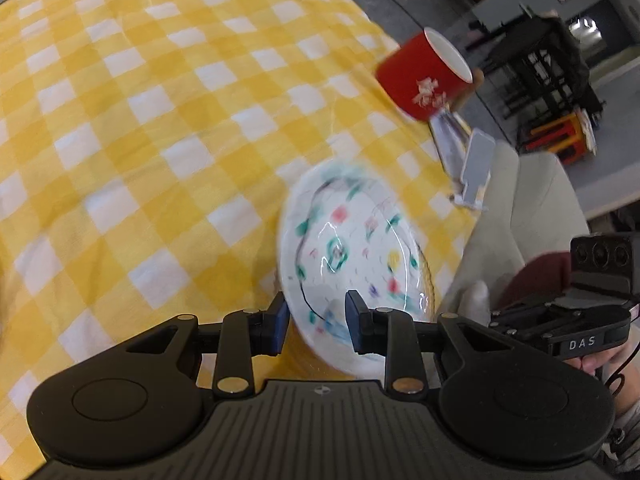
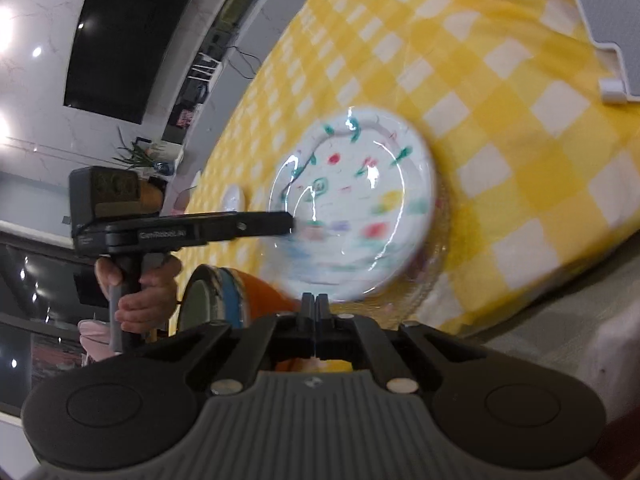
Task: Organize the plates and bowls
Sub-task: 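Lift the fruity plate with the left gripper and carry it over the glass plate, then lower the fruity plate onto the glass plate and open the left gripper, then hold the left gripper over the fruity plate while moving the right gripper to its rim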
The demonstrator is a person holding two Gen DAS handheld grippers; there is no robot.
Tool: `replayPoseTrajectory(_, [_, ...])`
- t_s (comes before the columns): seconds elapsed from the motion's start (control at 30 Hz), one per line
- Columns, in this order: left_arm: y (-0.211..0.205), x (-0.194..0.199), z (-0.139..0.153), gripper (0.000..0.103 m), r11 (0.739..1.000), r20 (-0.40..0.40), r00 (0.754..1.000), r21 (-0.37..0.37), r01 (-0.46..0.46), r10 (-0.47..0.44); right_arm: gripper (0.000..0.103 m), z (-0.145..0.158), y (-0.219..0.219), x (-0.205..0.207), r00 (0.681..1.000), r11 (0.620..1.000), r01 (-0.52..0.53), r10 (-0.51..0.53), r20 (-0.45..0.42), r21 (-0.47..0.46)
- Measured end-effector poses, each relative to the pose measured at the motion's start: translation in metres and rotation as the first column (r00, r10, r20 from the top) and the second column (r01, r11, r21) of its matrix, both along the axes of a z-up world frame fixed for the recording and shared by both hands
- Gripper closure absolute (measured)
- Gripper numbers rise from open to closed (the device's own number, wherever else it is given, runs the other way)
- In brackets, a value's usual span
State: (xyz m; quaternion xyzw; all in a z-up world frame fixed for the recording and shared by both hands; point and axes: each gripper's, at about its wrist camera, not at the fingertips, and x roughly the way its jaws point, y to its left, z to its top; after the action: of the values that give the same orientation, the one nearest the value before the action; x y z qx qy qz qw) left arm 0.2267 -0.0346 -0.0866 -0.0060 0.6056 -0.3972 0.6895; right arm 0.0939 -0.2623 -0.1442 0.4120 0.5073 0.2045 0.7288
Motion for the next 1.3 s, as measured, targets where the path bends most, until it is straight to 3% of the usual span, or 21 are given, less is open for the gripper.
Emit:
replayPoseTrajectory(0.2, [-0.004,-0.003,-0.003,0.069,0.997,0.019,1.000,0.076,0.008,-0.009,0.103,-0.003,0.004,0.001,0.999,0.999,0.008,-0.010,-0.043,-0.048])
replayPoseTrajectory(0.43, [-0.012,-0.010,-0.002,0.070,0.991,0.056,0.997,0.128,0.050,-0.058,0.103,0.016,-0.003,-0.001,0.998,0.993,0.049,-0.043,0.049,-0.111])
replayPoseTrajectory(0.63, [-0.017,-0.014,0.001,0.070,0.984,0.075,0.994,0.164,0.065,-0.078,0.101,0.031,-0.014,0.014,0.991,0.940,0.086,-0.047,0.125,-0.329])
replayPoseTrajectory(0.73, [-0.023,-0.020,0.006,0.070,0.978,0.110,0.989,0.197,0.076,-0.099,0.088,0.029,-0.017,0.024,0.991,0.912,0.084,-0.035,0.128,-0.402])
replayPoseTrajectory(0.8, [-0.026,-0.023,0.011,0.070,0.973,0.137,0.984,0.214,0.084,-0.115,0.072,0.024,-0.019,0.031,0.992,0.911,0.085,-0.040,0.118,-0.403])
replayPoseTrajectory(0.83, [-0.027,-0.024,0.014,0.069,0.974,0.149,0.982,0.212,0.082,-0.115,0.071,0.021,-0.020,0.034,0.993,0.914,0.089,-0.050,0.109,-0.397])
replayPoseTrajectory(0.9, [-0.026,-0.022,0.024,0.065,0.979,0.166,0.983,0.200,0.041,-0.075,0.054,0.017,-0.020,0.037,0.993,0.916,0.096,-0.064,0.095,-0.390])
replayPoseTrajectory(1.0, [-0.024,-0.019,0.040,0.052,0.989,0.214,0.977,0.144,-0.026,-0.005,0.033,0.012,-0.024,0.040,0.993,0.923,0.115,-0.092,0.080,-0.368])
replayPoseTrajectory(1.13, [-0.030,-0.016,0.043,0.045,0.976,0.319,0.947,0.194,-0.101,0.034,0.034,0.014,-0.023,0.045,0.985,0.920,0.145,-0.101,0.137,-0.364])
replayPoseTrajectory(1.23, [-0.031,-0.005,0.028,0.045,0.961,0.303,0.949,0.224,-0.164,0.091,0.033,0.018,-0.014,0.053,0.982,0.908,0.130,-0.063,0.178,-0.398])
replayPoseTrajectory(1.3, [-0.030,0.002,0.020,0.045,0.955,0.286,0.949,0.217,-0.202,0.136,0.023,0.020,-0.008,0.060,0.979,0.905,0.102,-0.018,0.203,-0.413])
